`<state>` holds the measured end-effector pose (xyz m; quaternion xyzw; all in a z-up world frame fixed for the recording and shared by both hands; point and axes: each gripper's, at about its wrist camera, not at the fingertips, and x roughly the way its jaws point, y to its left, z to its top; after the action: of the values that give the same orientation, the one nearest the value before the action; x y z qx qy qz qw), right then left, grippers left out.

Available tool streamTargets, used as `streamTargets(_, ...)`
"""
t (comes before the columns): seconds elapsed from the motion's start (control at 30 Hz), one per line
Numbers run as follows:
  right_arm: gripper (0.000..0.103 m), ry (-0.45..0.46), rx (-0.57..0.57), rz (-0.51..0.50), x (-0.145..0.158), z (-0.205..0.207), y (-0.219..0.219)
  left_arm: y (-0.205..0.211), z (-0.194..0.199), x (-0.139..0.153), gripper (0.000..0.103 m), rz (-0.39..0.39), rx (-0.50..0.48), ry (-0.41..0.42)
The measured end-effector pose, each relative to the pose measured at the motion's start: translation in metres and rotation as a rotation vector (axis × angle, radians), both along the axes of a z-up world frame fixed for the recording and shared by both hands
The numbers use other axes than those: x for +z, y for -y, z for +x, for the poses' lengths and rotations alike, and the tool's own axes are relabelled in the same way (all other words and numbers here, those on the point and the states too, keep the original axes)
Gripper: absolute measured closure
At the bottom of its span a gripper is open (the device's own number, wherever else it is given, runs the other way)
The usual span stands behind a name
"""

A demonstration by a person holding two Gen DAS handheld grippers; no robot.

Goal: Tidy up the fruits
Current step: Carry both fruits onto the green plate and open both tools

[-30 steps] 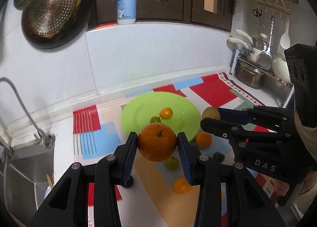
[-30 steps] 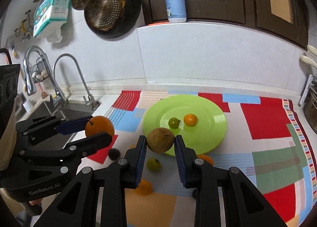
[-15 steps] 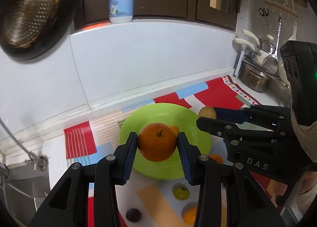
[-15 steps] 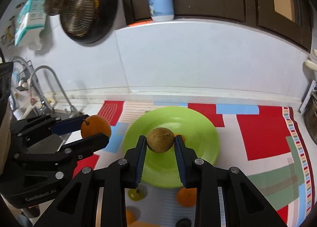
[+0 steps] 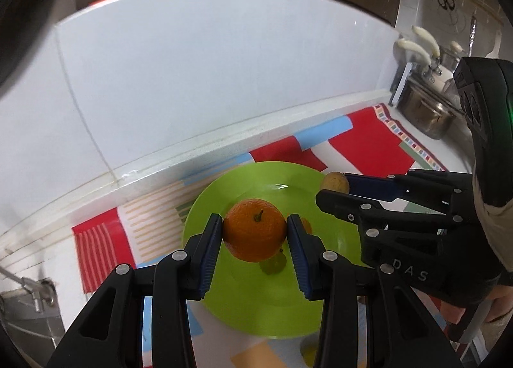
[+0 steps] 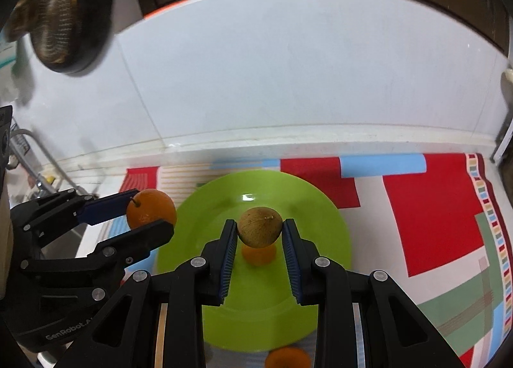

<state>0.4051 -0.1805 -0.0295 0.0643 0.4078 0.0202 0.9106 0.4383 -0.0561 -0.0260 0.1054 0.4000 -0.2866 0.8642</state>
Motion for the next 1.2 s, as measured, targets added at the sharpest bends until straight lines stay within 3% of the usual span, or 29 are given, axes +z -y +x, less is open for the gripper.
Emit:
streamTargets(0.33,0.073,-0.085,-0.05,0.014,-0.027,0.035,0.016,0.019,0.034,-0.031,0.062,0.018,-0.004,-0.107)
streamTargets(0.8,0.073,-0.122,-0.069,0.031,-0.045,0.042,0.024,0.026,0.04,-0.044,0.062,0.062,-0.023,-0.136)
streamTargets(0.93,0.063,-0.122,-0.088,0.03,-0.044,0.039,0.026,0.021,0.037,-0.037,0.056,0.06,-0.005,-0.108)
streamTargets(1.2,0.062,-0.059,-0.108,0.005,-0.016,0.013,0.026,0.004,0.013,-0.002,0.044,0.045,0.033,-0.015)
